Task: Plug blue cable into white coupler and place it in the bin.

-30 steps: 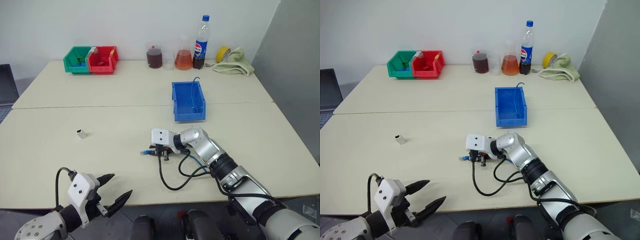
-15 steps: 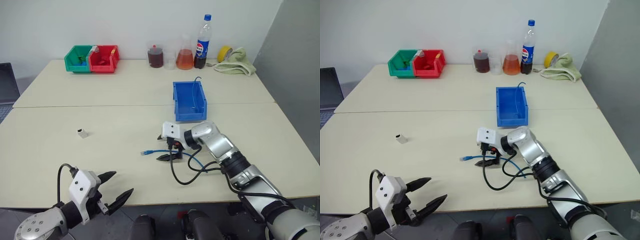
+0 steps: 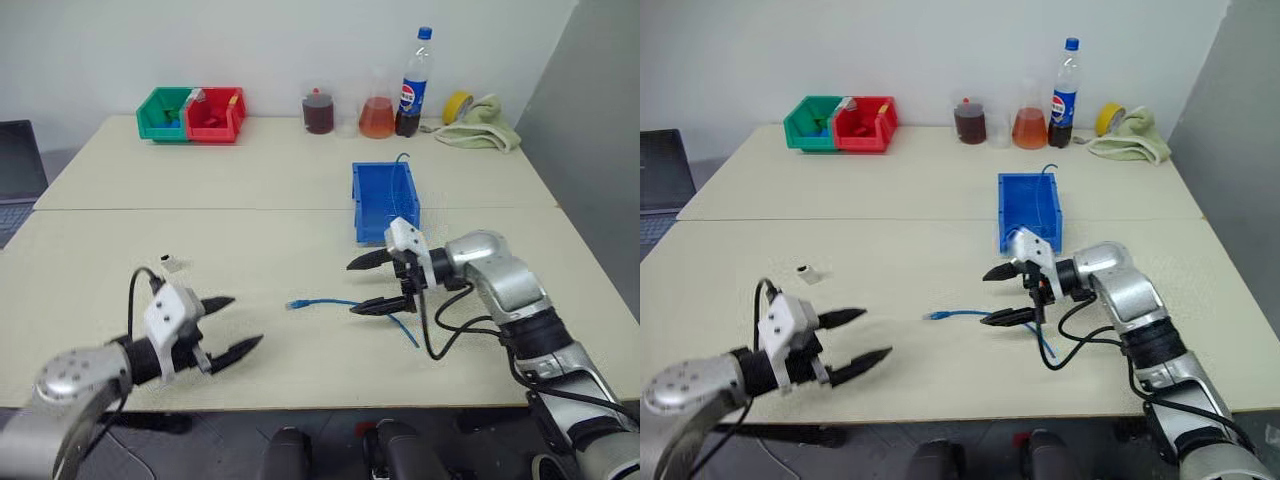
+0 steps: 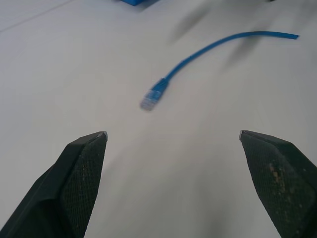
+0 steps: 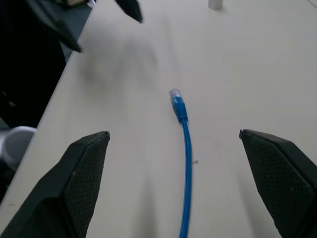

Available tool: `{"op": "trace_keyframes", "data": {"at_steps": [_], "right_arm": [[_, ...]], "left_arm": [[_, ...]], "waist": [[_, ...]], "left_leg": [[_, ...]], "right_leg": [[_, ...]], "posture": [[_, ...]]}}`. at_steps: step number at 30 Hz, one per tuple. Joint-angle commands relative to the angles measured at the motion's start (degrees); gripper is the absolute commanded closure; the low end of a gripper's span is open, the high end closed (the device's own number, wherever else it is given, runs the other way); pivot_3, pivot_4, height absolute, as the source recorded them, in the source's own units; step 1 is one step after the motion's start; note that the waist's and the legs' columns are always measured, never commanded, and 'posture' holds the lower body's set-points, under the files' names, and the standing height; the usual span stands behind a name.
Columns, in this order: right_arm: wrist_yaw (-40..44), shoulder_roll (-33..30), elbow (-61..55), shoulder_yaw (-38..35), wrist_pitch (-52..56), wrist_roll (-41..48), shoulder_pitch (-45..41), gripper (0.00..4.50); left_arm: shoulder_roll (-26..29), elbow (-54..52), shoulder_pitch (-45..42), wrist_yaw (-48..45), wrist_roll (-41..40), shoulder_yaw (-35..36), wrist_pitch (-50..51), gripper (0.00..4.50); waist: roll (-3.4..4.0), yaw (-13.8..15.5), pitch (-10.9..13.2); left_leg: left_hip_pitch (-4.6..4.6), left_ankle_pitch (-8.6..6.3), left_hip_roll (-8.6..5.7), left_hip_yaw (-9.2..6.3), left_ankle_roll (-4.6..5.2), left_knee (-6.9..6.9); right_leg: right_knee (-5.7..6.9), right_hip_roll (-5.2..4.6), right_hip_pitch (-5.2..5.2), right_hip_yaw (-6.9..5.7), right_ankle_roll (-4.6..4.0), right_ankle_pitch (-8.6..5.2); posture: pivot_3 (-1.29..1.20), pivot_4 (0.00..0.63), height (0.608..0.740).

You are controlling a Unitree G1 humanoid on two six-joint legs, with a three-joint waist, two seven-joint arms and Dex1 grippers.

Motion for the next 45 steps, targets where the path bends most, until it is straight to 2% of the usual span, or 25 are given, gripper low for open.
{"op": "trace_keyframes", "data": {"at_steps": [1,8,14,19,29,32,36,37,45], "right_arm": [[-1.2,-2.6,-10.7,-3.9,6.6,6.4,2.2,0.04],[-7.9,-6.1,-21.6,-5.7,11.4,9.5,7.7,0.04],[-13.1,-7.5,-26.8,-7.9,16.1,12.9,10.7,0.04],[-16.5,-8.7,-29.1,-9.0,17.9,14.9,12.1,0.04],[-19.7,-10.7,-30.4,-9.5,18.4,17.3,13.0,0.04],[-19.9,-11.3,-29.7,-9.5,18.1,17.4,12.5,0.0],[-19.7,-11.6,-28.7,-8.9,17.3,17.2,12.1,0.0],[-19.7,-11.6,-28.3,-8.6,17.0,17.0,12.0,0.0],[-18.9,-11.8,-27.4,-7.2,15.0,16.3,11.9,0.0]], "left_arm": [[1.5,7.2,-8.6,-6.0,1.2,-5.6,-2.1,0.0],[0.9,26.6,-25.4,-18.3,7.4,-17.4,-8.8,0.0],[-1.5,41.4,-36.4,-26.3,12.3,-23.5,-15.8,0.0],[-4.0,47.6,-40.1,-29.2,15.1,-25.7,-20.9,0.0],[-6.7,50.9,-40.6,-30.5,17.9,-26.7,-25.0,0.0],[-7.2,51.9,-40.5,-30.0,18.5,-26.6,-26.0,0.45],[-7.4,52.8,-40.1,-29.4,19.2,-26.6,-27.1,1.3],[-7.5,52.9,-40.0,-29.4,19.2,-26.7,-27.2,1.66],[-7.5,51.0,-38.4,-29.3,19.0,-26.9,-26.7,3.32]], "waist": [[0.0,-0.2,0.0],[-0.04,-0.6,0.0],[-0.05,-0.4,0.0],[-0.06,-0.5,0.0],[-0.07,-0.5,0.0],[-0.07,-0.4,0.0],[-0.08,-0.5,0.0],[-0.08,-0.5,0.0],[-0.08,-0.5,0.0]], "left_leg": [[-0.02,0.0,0.01,0.02,-0.01,-0.01],[-0.2,-0.01,-0.01,-0.02,-0.01,-0.01],[-0.39,-0.01,-0.05,-0.1,-0.01,0.06],[-0.47,-0.01,-0.08,-0.09,-0.01,0.12],[-0.47,-0.01,-0.07,-0.11,-0.01,0.19],[-0.47,-0.01,-0.07,-0.11,0.0,0.22],[-0.46,-0.01,-0.08,-0.09,0.0,0.24],[-0.46,-0.01,-0.08,-0.08,0.0,0.24],[-0.46,-0.01,-0.08,-0.08,0.0,0.23]], "right_leg": [[-0.03,0.0,-0.01,0.02,0.03,0.02],[-0.14,0.02,-0.08,-0.03,0.1,0.06],[-0.14,0.02,-0.2,-0.1,0.13,0.08],[-0.18,0.02,-0.2,-0.07,0.19,0.11],[-0.14,0.02,-0.2,-0.08,0.23,0.13],[-0.14,0.02,-0.19,-0.07,0.28,0.15],[-0.14,0.02,-0.18,-0.04,0.33,0.18],[-0.15,0.02,-0.18,-0.04,0.33,0.18],[-0.15,0.02,-0.18,-0.03,0.33,0.18]], "posture": [[0.0,0.15,0.74],[0.0,0.15,0.74],[0.0,0.15,0.74],[0.0,0.15,0.74],[0.0,0.15,0.74],[0.0,0.15,0.74],[0.0,0.15,0.74],[0.0,0.15,0.74],[0.0,0.15,0.74]]}}
